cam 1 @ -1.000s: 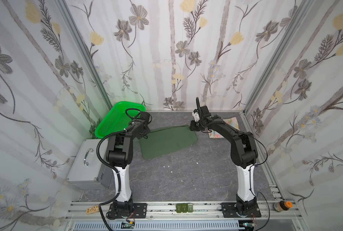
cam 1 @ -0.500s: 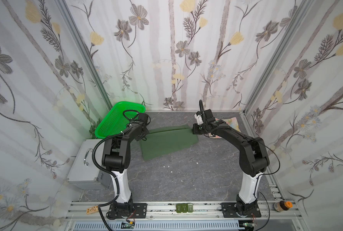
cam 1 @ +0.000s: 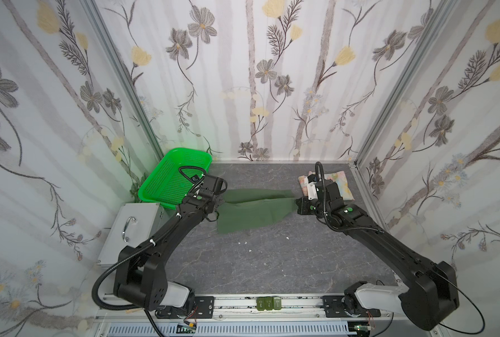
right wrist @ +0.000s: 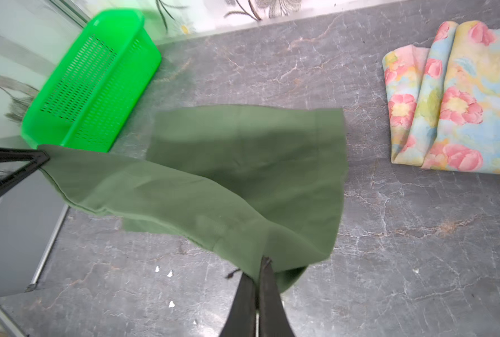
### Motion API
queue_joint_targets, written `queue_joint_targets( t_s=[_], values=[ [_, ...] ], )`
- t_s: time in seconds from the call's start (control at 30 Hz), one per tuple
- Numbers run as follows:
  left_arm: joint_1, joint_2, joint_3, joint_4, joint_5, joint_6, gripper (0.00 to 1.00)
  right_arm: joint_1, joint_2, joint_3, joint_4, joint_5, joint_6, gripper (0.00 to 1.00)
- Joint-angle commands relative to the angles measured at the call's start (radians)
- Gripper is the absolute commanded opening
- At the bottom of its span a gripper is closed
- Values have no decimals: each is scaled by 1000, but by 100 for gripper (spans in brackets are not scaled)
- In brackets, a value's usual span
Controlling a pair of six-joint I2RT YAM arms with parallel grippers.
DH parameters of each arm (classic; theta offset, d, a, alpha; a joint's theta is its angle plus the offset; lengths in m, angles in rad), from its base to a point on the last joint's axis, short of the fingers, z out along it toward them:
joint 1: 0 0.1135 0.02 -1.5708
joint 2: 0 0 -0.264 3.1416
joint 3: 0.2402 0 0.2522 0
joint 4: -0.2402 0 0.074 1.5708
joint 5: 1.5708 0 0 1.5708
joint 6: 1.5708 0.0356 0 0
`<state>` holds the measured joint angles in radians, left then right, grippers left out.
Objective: Fold and stack skirts
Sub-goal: Fold the skirt at the center of the table.
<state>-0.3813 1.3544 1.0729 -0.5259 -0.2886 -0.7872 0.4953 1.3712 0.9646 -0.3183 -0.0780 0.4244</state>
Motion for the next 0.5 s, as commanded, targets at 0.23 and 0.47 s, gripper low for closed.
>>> queue_joint_targets(
  t_s=[0.23, 0.47],
  values=[
    [-47, -270, -134, -60, 3, -106, 0, 63, -278, -180, -46, 95, 168, 0],
    [-45, -80, -15, -48, -27, -35, 0, 3, -124, -137, -46, 112, 196, 0]
  ],
)
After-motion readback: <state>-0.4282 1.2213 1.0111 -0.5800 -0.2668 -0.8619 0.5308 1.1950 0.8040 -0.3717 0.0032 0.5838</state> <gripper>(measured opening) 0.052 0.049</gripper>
